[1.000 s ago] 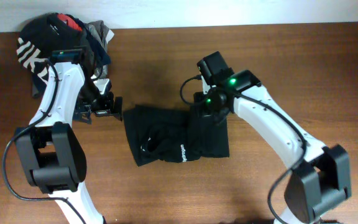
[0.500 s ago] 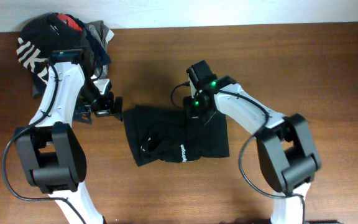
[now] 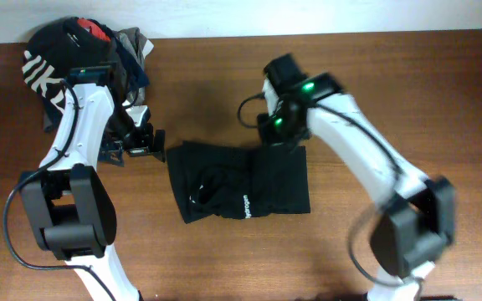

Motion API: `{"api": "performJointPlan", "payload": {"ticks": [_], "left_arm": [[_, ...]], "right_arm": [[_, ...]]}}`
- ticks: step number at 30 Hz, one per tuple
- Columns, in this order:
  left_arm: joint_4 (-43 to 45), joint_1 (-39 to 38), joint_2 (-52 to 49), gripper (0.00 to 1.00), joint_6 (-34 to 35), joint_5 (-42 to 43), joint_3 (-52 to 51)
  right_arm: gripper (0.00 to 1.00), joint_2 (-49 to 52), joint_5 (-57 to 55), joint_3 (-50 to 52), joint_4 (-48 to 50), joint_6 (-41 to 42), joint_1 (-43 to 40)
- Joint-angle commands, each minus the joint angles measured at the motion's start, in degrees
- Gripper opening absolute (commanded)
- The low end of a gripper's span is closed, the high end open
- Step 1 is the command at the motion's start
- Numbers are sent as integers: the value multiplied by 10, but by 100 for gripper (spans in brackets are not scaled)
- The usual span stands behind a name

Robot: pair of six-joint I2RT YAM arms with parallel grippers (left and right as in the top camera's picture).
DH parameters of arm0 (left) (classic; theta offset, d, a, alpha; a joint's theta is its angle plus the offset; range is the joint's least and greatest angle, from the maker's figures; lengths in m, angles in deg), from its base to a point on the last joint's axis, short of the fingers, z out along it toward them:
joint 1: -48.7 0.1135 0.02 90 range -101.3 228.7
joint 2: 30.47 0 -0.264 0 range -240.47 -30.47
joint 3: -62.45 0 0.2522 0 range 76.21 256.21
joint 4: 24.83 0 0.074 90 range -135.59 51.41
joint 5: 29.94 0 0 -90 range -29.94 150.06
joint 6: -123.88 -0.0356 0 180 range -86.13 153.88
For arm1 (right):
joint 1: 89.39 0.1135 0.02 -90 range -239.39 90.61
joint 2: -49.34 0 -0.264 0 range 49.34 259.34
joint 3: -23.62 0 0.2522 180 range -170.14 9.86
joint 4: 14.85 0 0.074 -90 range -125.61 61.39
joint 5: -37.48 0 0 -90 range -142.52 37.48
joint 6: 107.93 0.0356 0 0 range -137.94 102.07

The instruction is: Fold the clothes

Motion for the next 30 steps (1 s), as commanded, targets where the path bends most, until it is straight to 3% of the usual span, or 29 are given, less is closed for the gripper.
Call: {"api": "performJointPlan", "payload": {"ticks": [1,6,12,17,26,30], "left_arm": [[-1,3,14,99,5,7,-5],[-1,3,14,99,5,7,-5],[-7,3,14,99,5,6,-5],[-7,3,14,99,5,6,-5],[-7,3,14,99,5,7,-5],[-7,3,14,99,5,6,-5]], "right_arm": [[10,-48,36,-16,-52,-44,-3],[10,-42,99,49,-54,-89,2],[10,-35,214,227,110,-86,0],[10,-35,218,331,201,-43,0],[10,-35,216,388,211,-43,0],[4,-41,216,371,185,-43,-12]]}}
